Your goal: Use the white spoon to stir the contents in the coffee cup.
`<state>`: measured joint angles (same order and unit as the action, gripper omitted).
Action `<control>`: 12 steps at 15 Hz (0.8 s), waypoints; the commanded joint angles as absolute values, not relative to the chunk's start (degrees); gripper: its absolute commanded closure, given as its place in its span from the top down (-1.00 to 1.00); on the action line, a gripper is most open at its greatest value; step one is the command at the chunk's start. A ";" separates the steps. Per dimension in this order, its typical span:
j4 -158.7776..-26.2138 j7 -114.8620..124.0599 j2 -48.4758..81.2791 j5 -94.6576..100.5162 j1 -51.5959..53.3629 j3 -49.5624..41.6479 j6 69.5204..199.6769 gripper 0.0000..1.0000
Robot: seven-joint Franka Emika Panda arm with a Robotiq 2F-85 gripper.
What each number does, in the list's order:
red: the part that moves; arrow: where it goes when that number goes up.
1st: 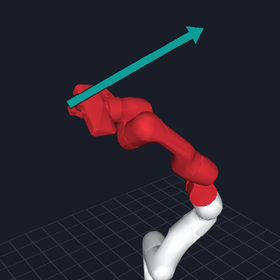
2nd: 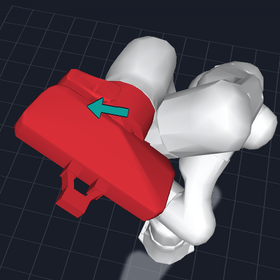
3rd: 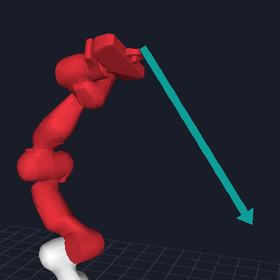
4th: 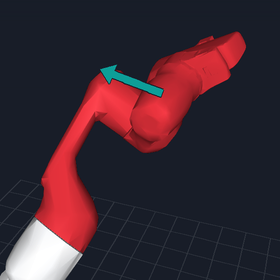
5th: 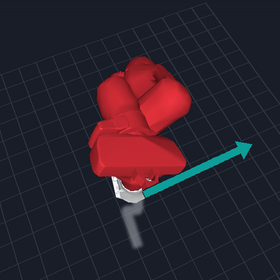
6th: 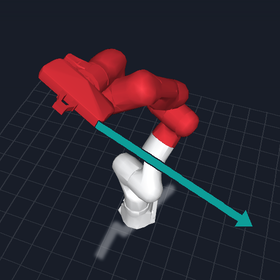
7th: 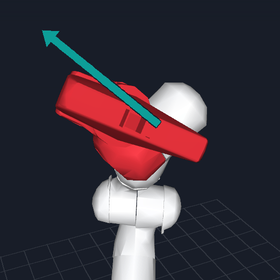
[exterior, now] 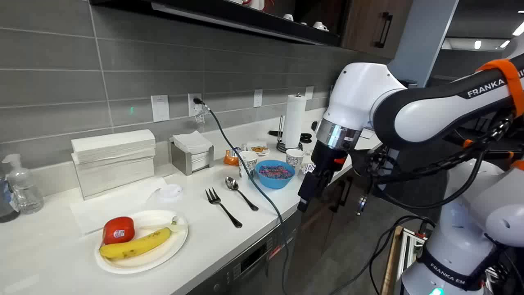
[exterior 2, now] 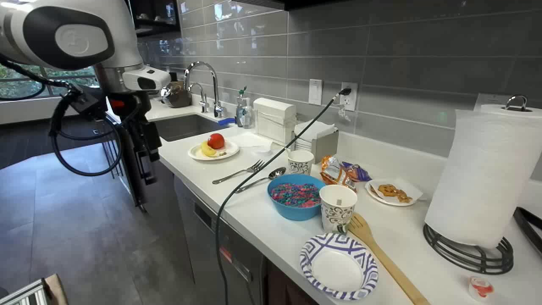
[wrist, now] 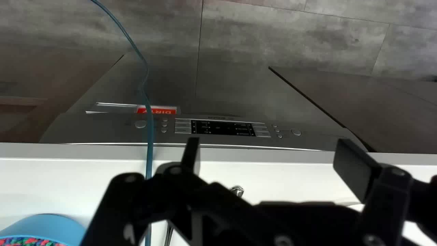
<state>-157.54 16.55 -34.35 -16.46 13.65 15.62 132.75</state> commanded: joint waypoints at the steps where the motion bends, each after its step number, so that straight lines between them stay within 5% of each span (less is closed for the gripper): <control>1: -157.48 16.79 -34.33 -16.09 14.04 15.17 132.64 1.00; 12: -153.26 27.66 -26.52 -11.12 3.37 15.81 140.56 1.00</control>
<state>-156.93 22.36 -32.80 -14.27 8.78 15.60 136.93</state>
